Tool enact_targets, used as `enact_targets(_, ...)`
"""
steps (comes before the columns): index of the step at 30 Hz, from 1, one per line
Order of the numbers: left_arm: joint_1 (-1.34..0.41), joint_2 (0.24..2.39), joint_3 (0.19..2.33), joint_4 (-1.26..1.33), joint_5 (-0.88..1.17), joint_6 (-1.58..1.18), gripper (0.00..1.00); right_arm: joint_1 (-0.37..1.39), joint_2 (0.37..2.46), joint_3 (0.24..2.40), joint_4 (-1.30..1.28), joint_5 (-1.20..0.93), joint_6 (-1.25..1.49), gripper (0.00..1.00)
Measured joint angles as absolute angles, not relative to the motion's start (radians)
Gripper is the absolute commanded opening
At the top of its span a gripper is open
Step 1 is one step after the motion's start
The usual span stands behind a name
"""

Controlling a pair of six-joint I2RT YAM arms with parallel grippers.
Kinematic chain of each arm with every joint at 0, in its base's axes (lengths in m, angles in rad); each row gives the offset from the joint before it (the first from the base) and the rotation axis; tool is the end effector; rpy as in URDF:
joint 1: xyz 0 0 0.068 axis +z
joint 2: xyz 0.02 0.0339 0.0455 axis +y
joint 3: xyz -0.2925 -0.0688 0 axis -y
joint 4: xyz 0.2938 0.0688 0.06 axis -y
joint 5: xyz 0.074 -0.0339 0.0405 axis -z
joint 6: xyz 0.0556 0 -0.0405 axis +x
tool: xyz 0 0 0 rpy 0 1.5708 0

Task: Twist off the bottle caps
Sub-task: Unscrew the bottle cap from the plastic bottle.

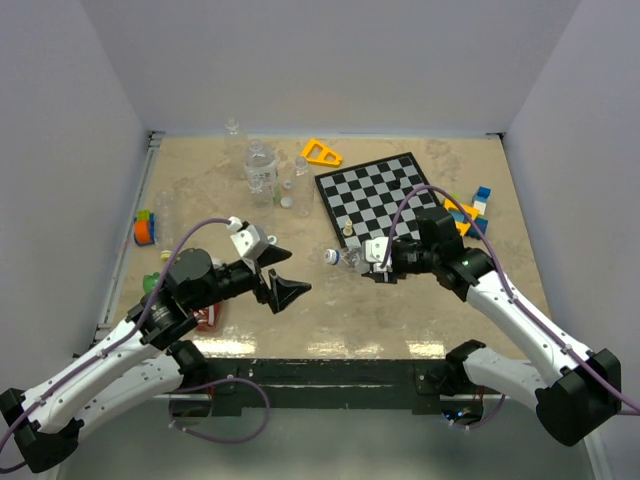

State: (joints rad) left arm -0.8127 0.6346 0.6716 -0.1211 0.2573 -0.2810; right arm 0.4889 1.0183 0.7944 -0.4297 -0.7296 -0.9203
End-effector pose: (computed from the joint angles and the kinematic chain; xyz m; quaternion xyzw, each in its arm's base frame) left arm 0.1294 -0.1572 0.3470 0.2756 0.6817 -0.4297 0.5242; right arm 0.2103 0.1539 0.2856 -0.6629 0.5359 0.2240 0.4724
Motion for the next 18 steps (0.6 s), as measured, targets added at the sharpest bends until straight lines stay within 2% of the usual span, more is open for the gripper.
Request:
enact_targets(6, -0.813, 0.637, 0.669, -0.126, 0.348, -0.113, 0.89, 0.489, 1.018, 0.792, -0.451, -0.749, -0.963, 0.15)
enact_targets(18, -0.813, 0.784, 0.623, 0.056, 0.529, 0.153, 0.66, 0.489, 1.009, 0.777, -0.472, -0.781, -1.022, 0.15)
